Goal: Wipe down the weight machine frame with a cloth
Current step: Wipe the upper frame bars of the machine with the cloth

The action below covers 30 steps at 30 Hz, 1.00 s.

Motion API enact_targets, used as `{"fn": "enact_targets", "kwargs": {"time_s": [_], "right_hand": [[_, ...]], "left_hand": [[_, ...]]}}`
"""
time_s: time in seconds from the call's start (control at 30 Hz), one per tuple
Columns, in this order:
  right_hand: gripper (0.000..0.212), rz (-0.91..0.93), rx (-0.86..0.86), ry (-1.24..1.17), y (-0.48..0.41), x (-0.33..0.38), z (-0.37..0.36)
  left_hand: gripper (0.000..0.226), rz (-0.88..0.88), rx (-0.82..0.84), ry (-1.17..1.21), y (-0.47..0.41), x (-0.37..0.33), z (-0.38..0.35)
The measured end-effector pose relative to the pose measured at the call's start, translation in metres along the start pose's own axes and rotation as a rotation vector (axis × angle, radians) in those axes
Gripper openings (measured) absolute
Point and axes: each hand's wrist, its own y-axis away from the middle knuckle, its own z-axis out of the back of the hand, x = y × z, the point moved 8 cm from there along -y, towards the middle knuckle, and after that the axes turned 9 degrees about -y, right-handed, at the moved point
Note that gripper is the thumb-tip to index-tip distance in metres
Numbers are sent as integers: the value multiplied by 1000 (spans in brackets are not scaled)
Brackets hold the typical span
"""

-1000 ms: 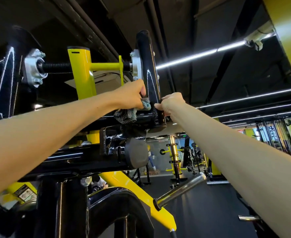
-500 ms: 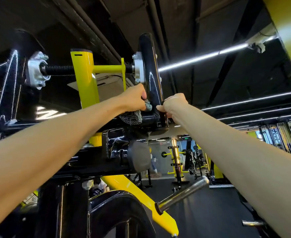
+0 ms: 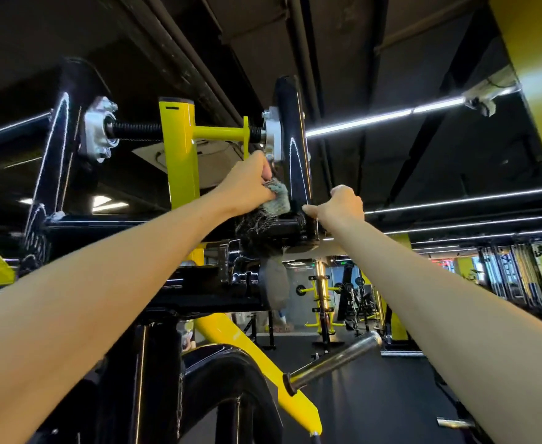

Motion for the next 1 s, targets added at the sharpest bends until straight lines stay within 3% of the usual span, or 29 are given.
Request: {"fn": "enact_targets", "kwargs": {"time_s": [0.1,0.2,0.27,0.4,0.63,1.0], "right_hand": [[64,60,34,8,8,4,2],[44,84,115,8,13,9,-3],[31,79,142,12,13,11,-8],[34,49,118,36,3,11,-12],[38,5,125,-24,-5,7,-15],[38,-16,152,-76,0,10,-13]], "left_hand": [[33,179,-19,31,-7,34,11],[27,268,-119,80,-15,42,15],[25,213,-70,17,-22,26,2],[28,94,136,-163,-23,-5,-37],[34,-69,149,-178,-21,-11,-30],[28,-143,227,-210,-12,-13,-37]]}}
